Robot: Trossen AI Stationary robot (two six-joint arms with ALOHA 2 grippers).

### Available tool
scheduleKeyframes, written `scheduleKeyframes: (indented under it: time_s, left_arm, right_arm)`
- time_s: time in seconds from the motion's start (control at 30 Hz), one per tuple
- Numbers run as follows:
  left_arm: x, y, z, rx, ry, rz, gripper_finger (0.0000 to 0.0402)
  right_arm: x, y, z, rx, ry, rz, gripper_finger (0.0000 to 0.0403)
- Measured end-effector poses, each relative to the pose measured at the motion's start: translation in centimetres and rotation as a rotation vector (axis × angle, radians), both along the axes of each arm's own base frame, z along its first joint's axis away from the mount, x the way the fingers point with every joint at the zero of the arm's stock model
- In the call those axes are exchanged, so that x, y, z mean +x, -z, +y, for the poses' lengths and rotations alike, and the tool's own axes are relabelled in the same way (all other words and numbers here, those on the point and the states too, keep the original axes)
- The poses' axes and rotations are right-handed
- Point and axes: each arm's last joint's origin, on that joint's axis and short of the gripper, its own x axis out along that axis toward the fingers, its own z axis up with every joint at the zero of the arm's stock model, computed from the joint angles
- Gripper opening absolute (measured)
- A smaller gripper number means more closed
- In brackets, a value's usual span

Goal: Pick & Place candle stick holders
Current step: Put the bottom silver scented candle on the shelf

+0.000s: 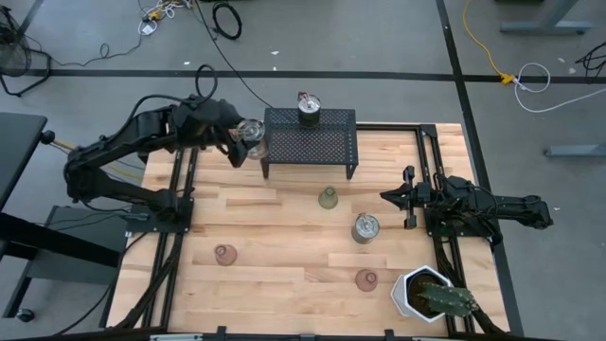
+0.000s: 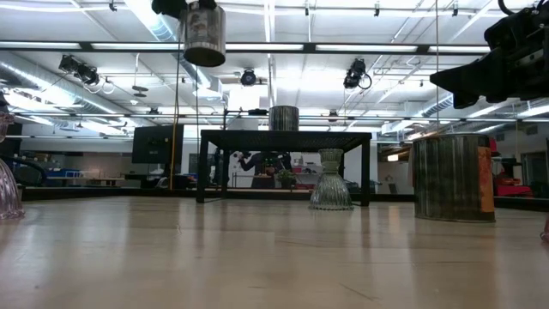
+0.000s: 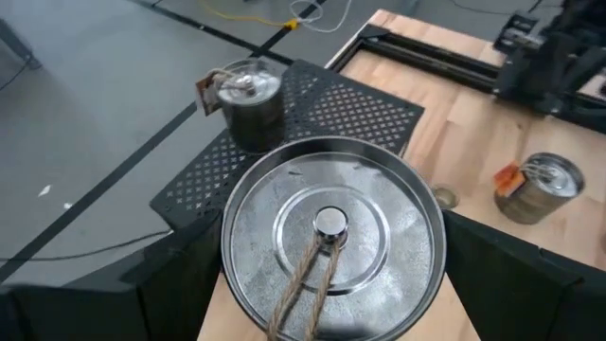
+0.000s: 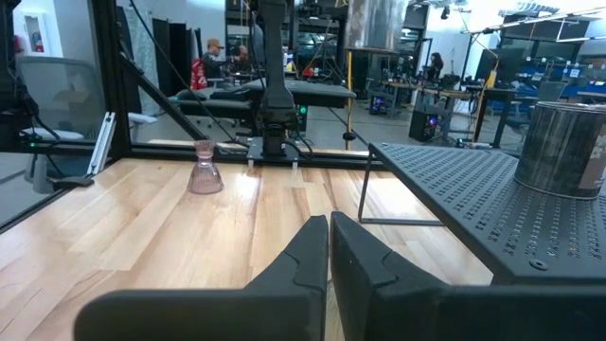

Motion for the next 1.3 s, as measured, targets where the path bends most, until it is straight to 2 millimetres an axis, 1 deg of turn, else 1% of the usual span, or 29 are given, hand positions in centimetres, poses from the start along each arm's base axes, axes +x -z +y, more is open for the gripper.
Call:
scheduleKeyframes:
  time_s: [0.2,0.3,0.5,0.9,1.3]
  left_arm:
    - [0.5,0.5,0.9,-0.019,-0.034,0.02,0.0367]
    - [1.2,0.8,1.4,-0.02,-0.05,0.015,0.0367]
    - [2.1,1.0,2.3,0.018,-0.065,0.024,0.0367]
    - [2.3,0.9,4.9,0.085,-0.129,0.001,0.0367]
    - [2.7,1.2,6.3,0.082,-0.139,-0.006,0.0367]
  right_arm:
    - [0.0,0.0,0.0,0.0,0.0,0.0,0.002]
    - [0.0,0.0,0.0,0.0,0.0,0.0,0.002]
    - [0.0,0.0,0.0,0.0,0.0,0.001,0.002]
    - [0.0,0.0,0.0,0.0,0.0,0.001,0.002]
    - [0.0,0.0,0.0,0.0,0.0,0.001,0.002]
